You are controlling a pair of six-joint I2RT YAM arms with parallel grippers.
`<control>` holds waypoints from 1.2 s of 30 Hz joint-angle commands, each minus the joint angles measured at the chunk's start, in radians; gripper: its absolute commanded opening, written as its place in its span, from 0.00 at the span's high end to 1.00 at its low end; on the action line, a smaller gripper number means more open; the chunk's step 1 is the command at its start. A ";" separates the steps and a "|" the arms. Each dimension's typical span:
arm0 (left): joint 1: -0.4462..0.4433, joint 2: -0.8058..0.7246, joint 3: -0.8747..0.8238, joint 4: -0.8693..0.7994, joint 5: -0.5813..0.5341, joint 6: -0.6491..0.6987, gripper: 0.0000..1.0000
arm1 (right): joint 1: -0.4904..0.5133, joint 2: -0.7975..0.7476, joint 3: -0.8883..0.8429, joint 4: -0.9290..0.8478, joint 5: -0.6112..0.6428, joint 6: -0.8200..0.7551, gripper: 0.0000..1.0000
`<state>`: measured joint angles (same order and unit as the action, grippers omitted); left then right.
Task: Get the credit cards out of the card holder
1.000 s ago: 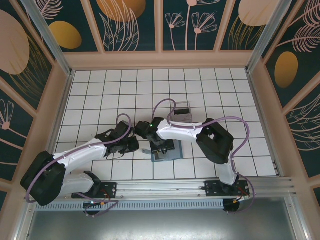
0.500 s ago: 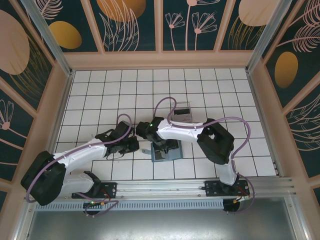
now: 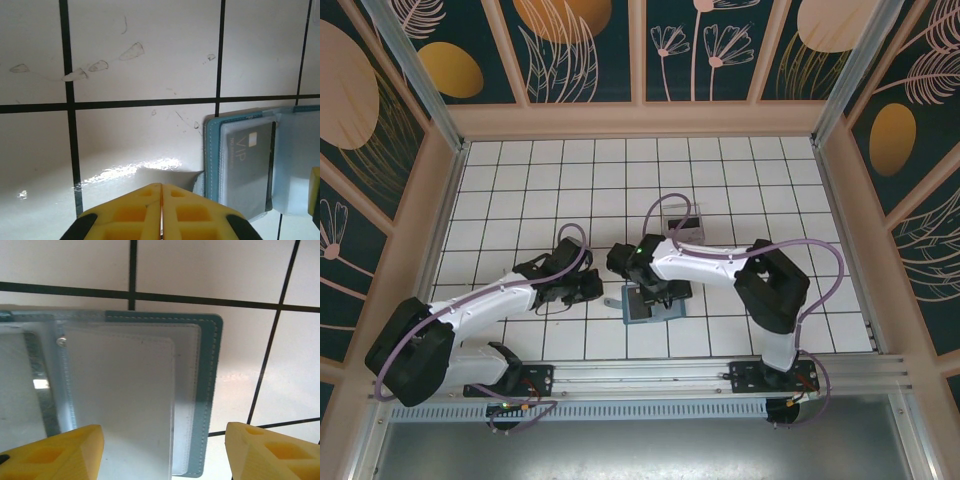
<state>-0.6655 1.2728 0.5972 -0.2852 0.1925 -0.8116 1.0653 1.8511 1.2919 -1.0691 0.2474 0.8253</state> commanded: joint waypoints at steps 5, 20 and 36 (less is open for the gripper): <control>0.004 0.014 0.045 0.031 0.053 -0.014 0.91 | -0.033 -0.079 -0.100 0.063 0.044 -0.004 0.34; -0.045 0.061 0.102 0.076 0.050 -0.101 0.92 | -0.096 -0.187 -0.230 0.195 -0.008 -0.078 0.34; -0.093 0.124 0.084 0.188 0.077 -0.159 0.99 | -0.143 -0.305 -0.194 0.321 -0.220 -0.117 0.41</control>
<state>-0.7494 1.3849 0.6884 -0.1493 0.2550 -0.9436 0.9325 1.5768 1.0714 -0.7967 0.0940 0.7246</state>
